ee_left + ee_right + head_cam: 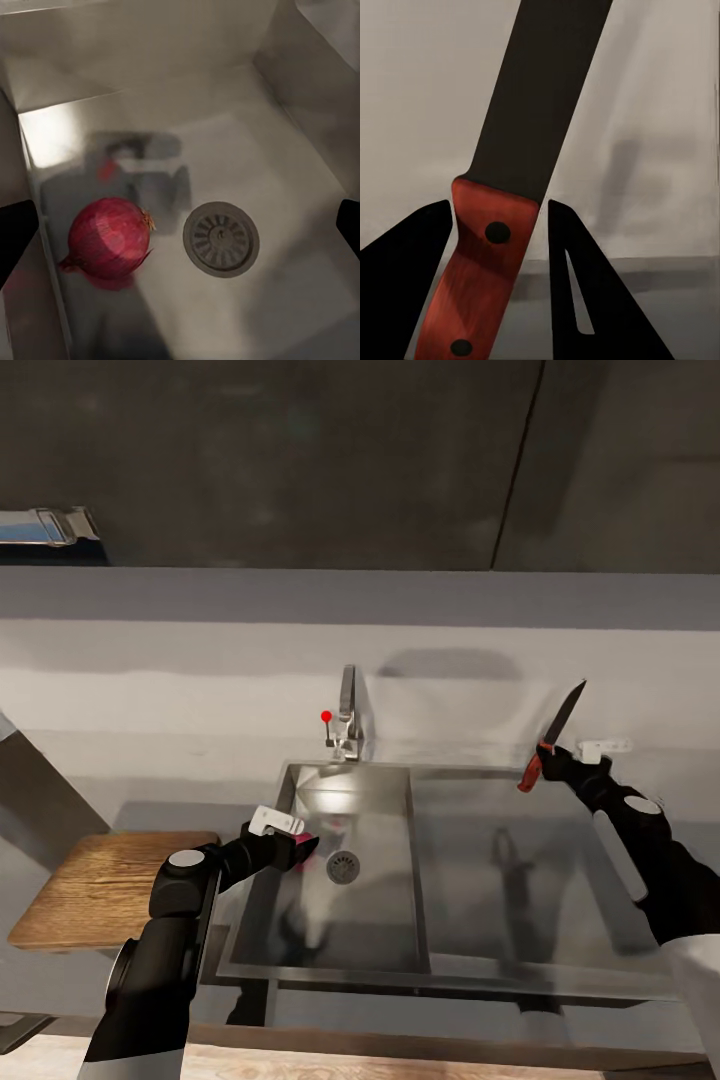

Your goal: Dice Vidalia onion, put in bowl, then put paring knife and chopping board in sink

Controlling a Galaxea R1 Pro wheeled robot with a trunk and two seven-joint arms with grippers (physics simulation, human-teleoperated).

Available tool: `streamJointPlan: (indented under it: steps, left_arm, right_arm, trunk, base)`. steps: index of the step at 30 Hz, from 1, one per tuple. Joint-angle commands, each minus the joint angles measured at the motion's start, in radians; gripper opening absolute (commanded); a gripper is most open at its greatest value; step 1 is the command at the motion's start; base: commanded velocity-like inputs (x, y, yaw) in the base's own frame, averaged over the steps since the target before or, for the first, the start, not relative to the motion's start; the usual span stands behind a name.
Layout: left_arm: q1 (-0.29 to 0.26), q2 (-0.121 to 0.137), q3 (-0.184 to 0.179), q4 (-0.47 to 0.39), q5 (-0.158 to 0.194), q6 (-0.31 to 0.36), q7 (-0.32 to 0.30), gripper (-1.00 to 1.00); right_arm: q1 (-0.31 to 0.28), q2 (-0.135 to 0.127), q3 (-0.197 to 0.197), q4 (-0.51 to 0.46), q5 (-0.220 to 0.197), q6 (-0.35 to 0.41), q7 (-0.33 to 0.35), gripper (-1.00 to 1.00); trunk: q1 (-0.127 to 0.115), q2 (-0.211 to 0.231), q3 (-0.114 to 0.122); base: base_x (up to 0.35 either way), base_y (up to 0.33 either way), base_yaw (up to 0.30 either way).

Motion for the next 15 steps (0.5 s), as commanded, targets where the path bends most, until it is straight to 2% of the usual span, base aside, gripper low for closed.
streamJointPlan:
  steps: [1, 8, 9, 13, 15]
  left_arm:
    - [-0.001, -0.001, 0.002, -0.001, -0.009, 0.003, -0.010, 1.00]
    - [-0.001, -0.001, 0.002, -0.001, -0.009, 0.003, -0.010, 1.00]
    - [-0.001, -0.001, 0.002, -0.001, -0.009, 0.003, -0.010, 1.00]
    - [-0.001, -0.001, 0.002, -0.001, -0.009, 0.003, -0.010, 1.00]
    - [-0.001, -0.001, 0.002, -0.001, -0.009, 0.003, -0.011, 1.00]
  right_arm:
    - [0.008, -0.001, 0.001, -0.001, -0.005, -0.013, 0.000, -1.00]
    - [0.104, -0.001, 0.002, -0.019, -0.005, -0.121, 0.001, -1.00]
    - [0.157, -0.001, 0.002, -0.096, -0.004, -0.165, 0.004, -1.00]
    - [0.222, -0.001, 0.002, -0.229, -0.004, -0.194, 0.007, -1.00]
    - [0.237, -0.001, 0.002, -0.262, -0.005, -0.198, 0.008, -1.00]
  trunk:
    - [0.001, -0.002, -0.002]
    - [0.001, -0.002, -0.002]
    - [0.001, -0.002, -0.002]
    - [0.001, -0.002, -0.002]
    - [0.001, -0.002, -0.002]
  base:
    - [0.000, 0.000, -0.001]
    - [0.000, 0.000, 0.000]
    - [0.000, 0.000, 0.000]
    - [0.000, 0.000, 0.000]
    - [0.000, 0.000, 0.000]
